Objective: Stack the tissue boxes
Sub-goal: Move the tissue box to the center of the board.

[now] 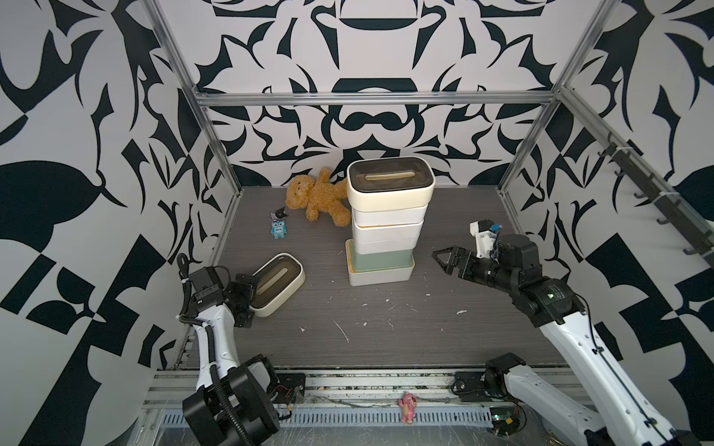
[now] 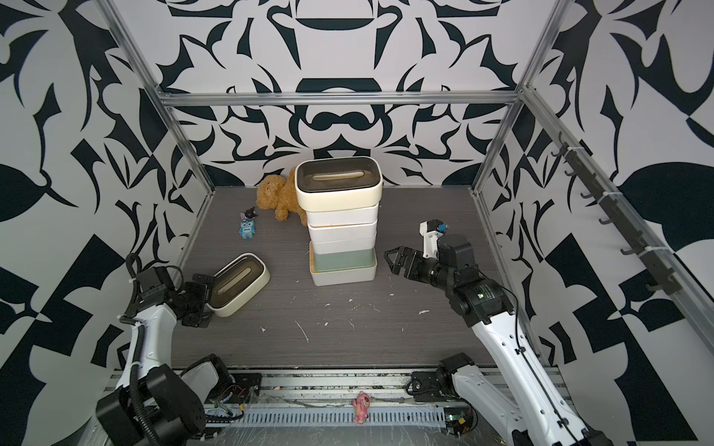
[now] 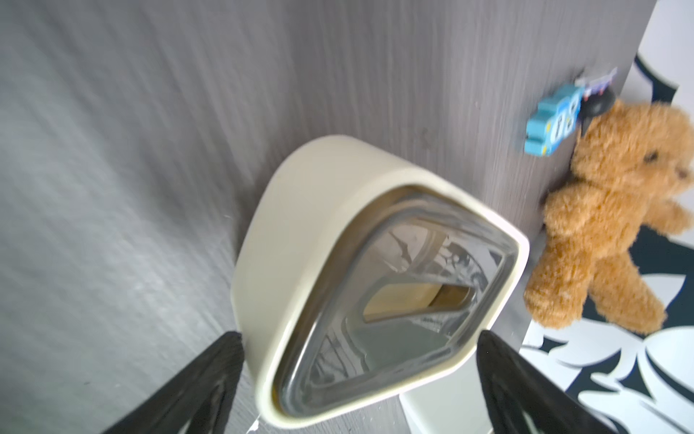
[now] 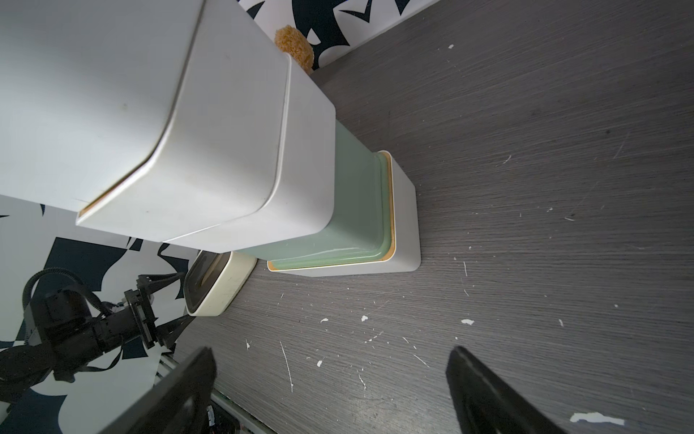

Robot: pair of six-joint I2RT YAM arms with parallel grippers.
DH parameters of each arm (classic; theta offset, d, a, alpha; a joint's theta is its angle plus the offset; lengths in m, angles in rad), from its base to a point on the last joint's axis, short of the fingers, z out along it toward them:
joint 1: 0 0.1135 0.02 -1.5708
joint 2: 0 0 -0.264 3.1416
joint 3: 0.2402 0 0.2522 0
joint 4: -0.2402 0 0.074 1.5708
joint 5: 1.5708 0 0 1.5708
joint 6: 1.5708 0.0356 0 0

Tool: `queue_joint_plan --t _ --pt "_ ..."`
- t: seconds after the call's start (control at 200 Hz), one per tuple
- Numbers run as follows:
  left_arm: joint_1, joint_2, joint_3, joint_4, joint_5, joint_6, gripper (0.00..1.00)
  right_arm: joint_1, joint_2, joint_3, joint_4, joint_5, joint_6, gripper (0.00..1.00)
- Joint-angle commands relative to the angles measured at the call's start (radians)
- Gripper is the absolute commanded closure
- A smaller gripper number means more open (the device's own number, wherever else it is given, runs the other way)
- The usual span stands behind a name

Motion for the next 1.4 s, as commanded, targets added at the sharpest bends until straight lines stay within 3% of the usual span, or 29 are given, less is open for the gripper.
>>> queue_joint_plan --t 0.0,0.11,0.185,0.43,0.565,0.77,1.125,1.395 --pt "-0.069 0.032 0.026 0.042 -0.01 -0.03 0.01 0.001 0.01 -0.005 0.065 -0.02 0.019 0.01" --pt "-0.111 0.082 0.07 0.049 -0.013 -0.024 0.01 0.002 0.019 -0.006 0.075 -0.029 0.024 0.01" --pt "-0.195 0.118 0.102 0.051 -0.021 -0.007 0.01 0.002 0.019 -0.011 0.079 -0.028 0.024 0.01" --pt "-0.35 0.167 0.146 0.031 -0.045 0.02 0.01 0.0 0.028 -0.025 0.102 -0.038 0.024 0.01" --pt "-0.381 0.149 0.155 -0.029 -0.091 0.051 0.01 0.001 0.038 -0.024 0.112 -0.055 0.023 0.01" --pt "-0.379 0.091 0.248 -0.154 -0.245 0.318 0.01 0.001 0.013 -0.039 0.116 -0.051 0.007 0.01" --pt "-0.38 0.25 0.406 -0.094 -0.219 0.843 0.01 0.001 -0.008 -0.104 0.179 -0.105 0.044 0.01" --pt "-0.38 0.357 0.435 -0.022 -0.246 1.078 0.01 0.001 0.015 -0.102 0.167 -0.15 0.039 0.01"
